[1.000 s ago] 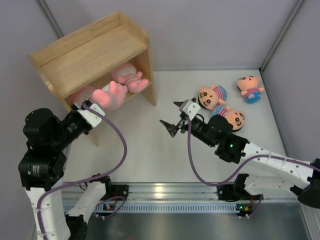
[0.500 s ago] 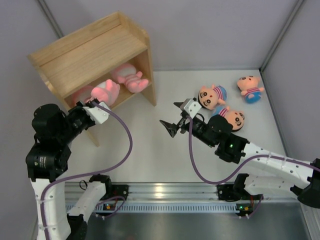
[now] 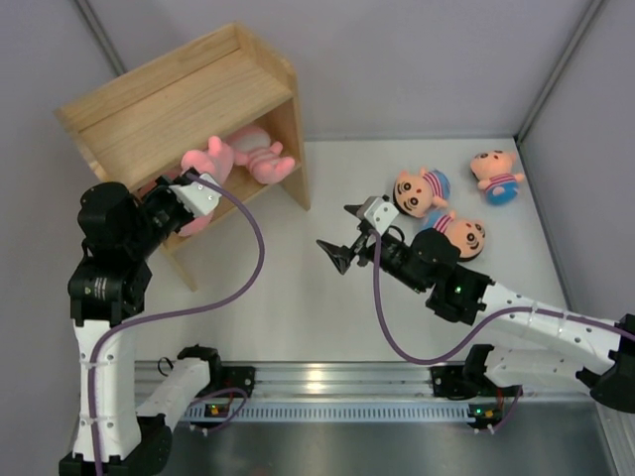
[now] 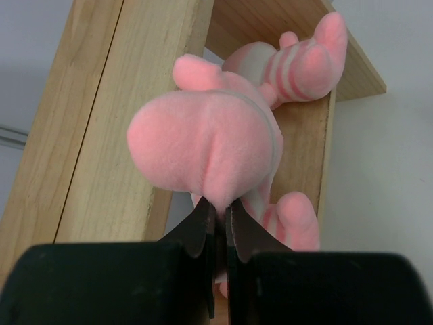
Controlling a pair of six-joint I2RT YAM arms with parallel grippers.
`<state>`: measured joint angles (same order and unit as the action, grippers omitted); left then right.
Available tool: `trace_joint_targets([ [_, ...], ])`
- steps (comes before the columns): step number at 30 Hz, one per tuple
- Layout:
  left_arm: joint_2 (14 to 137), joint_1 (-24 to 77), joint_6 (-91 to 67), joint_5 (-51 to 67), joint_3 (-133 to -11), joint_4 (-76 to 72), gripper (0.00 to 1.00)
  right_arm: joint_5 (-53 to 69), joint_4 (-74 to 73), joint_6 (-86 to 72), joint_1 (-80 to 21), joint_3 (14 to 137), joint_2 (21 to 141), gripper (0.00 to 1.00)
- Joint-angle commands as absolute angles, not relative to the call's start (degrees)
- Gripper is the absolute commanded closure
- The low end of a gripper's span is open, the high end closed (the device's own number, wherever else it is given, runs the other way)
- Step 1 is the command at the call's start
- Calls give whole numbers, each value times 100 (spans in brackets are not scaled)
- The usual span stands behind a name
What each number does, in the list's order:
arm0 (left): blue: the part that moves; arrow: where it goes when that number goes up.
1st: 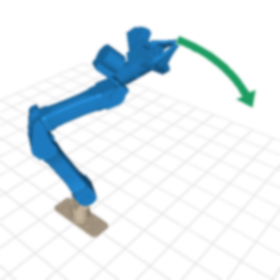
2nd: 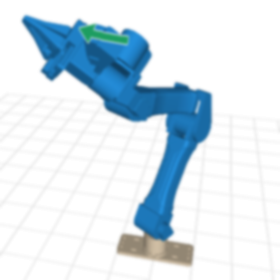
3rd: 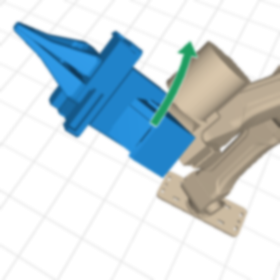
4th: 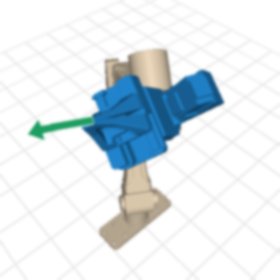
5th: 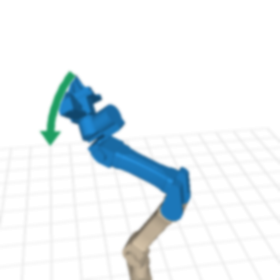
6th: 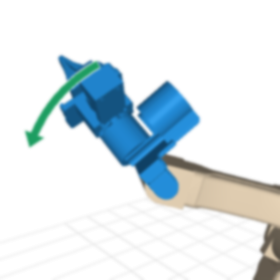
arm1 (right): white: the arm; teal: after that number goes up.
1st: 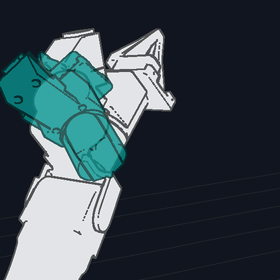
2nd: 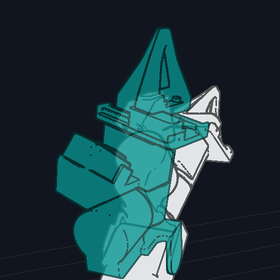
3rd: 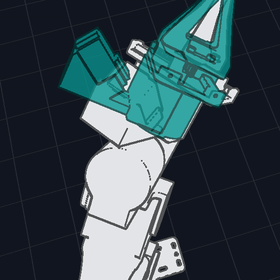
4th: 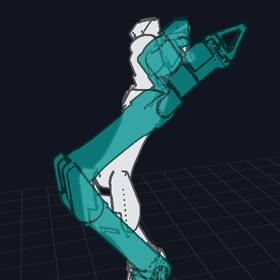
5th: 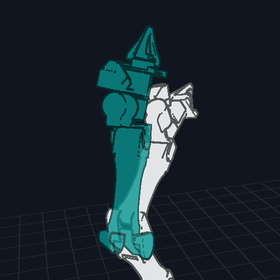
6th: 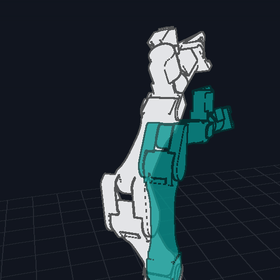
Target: Place and organize the stuffed toys onto the shelf
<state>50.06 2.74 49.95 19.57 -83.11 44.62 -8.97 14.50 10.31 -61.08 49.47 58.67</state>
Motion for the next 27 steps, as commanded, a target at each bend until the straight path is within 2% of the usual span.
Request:
trace_joint_targets([
  [1, 5141, 264, 5071, 1460, -8200, 3815, 100, -870, 1521, 923, -6161, 4931, 5889, 14],
  [16, 4843, 264, 5941, 1153, -7050, 3104, 100, -782, 1600, 782, -6161, 4966, 6003, 13],
  [26, 5150, 325, 6459, 809, -6645, 2654, 100, -703, 1626, 642, -6161, 5080, 6284, 13],
  [27, 5194, 334, 6460, 791, -6618, 2654, 97, -686, 1626, 633, -6161, 5089, 6319, 13],
])
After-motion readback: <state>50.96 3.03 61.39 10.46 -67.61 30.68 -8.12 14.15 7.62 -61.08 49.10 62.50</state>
